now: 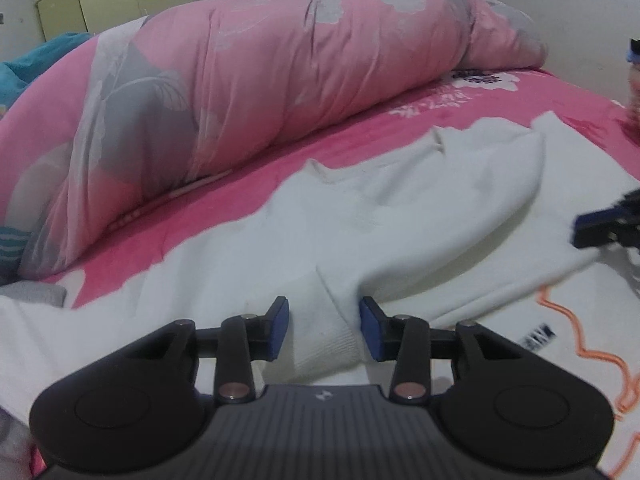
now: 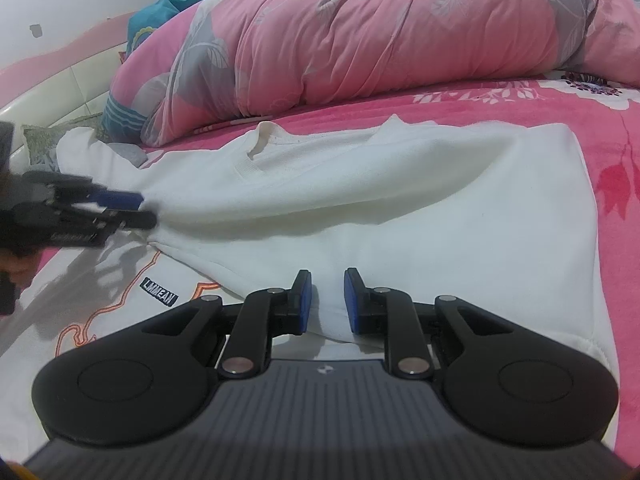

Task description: Fold clothes

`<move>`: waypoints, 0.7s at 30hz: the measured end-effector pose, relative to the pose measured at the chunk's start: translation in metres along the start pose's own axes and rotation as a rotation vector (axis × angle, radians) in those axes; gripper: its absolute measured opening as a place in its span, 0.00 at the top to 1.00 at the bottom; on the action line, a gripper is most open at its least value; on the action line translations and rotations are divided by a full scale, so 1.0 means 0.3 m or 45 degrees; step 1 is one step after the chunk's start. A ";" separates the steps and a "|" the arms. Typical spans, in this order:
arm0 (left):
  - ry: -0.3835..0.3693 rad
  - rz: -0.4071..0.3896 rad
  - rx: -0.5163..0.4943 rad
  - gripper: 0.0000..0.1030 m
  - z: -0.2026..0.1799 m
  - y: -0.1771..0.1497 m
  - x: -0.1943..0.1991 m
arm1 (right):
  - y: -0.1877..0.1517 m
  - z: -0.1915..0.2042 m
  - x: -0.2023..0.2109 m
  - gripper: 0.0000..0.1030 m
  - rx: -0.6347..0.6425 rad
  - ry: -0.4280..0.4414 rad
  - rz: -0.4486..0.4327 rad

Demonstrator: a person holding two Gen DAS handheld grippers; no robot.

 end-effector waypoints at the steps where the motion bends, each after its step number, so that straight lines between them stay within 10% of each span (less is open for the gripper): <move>1: 0.006 -0.002 -0.005 0.60 0.007 0.015 -0.010 | 0.000 0.000 -0.001 0.83 -0.001 0.001 0.000; 10: -0.066 0.012 0.090 0.48 0.114 0.064 -0.074 | -0.004 -0.006 -0.001 0.83 -0.017 0.020 -0.004; 21: -0.107 0.051 0.531 0.57 0.365 -0.050 -0.009 | -0.005 -0.013 -0.001 0.83 -0.034 0.039 -0.006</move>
Point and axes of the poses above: each gripper's, at about its wrist camera, not at the fingertips, and x roughly against the way its jaws point, z to its left, y to its top, the point moved 6 cm from there along -x, roughly the way its jaws point, and after that the axes turned 13 degrees about z, right-handed, at the moved point
